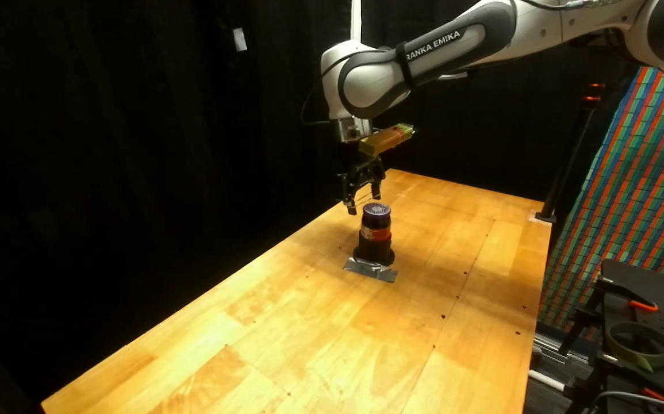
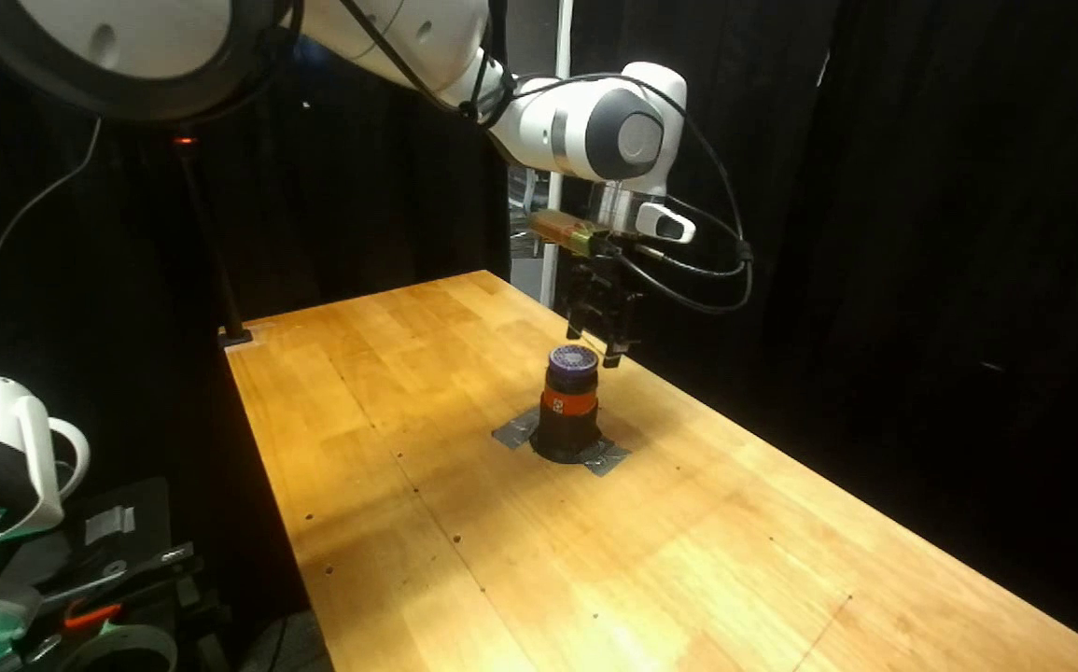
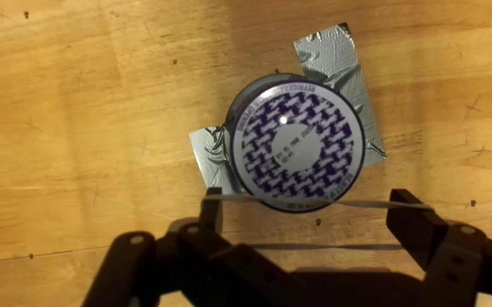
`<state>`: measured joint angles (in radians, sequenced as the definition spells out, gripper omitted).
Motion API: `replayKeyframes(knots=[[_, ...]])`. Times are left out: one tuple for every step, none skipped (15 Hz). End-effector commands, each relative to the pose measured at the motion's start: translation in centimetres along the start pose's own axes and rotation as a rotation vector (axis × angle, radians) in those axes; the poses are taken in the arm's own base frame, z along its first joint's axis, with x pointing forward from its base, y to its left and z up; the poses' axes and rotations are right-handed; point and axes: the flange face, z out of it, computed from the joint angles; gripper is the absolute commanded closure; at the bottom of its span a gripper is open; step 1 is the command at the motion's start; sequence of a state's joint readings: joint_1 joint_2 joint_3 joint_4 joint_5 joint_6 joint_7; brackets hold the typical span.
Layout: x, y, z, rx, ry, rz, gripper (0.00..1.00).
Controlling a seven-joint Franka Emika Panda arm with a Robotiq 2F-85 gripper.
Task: Put the rubber band on the jar.
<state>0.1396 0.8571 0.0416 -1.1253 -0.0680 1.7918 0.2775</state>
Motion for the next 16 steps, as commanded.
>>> replayKeyframes(knots=[[0.7,0.4,0.4,0.044,-0.051,-0.028,0.0],[0.7,0.5,0.6,0.049,-0.065,-0.031,0.0],[0.6,0.8,0.9,0.056,-0.076,-0.031,0.0],[0.6,1.0,1.2,0.065,-0.086,-0.031,0.0],[0.6,1.3,1.5,0.07,-0.097,-0.025,0.0],[0.5,1.5,1.6,0.078,-0.105,-0.023,0.0],[0.2,1.6,1.7,0.089,-0.115,-0.029,0.0],[0.0,1.7,1.6,0.1,-0.126,-0.039,0.0],[-0.4,1.7,1.6,0.115,-0.139,-0.052,0.0],[-0.6,1.8,1.7,0.128,-0.148,-0.062,0.0],[-1.0,2.0,1.8,0.137,-0.157,-0.064,0.0],[-1.1,2.1,1.9,0.145,-0.162,-0.066,0.0],[-1.5,2.2,2.1,0.15,-0.167,-0.064,0.0],[-1.8,2.3,2.3,0.153,-0.172,-0.06,0.0],[-2.2,2.5,2.6,0.152,-0.172,-0.05,0.0],[-2.5,2.6,2.8,0.148,-0.176,-0.044,0.0]])
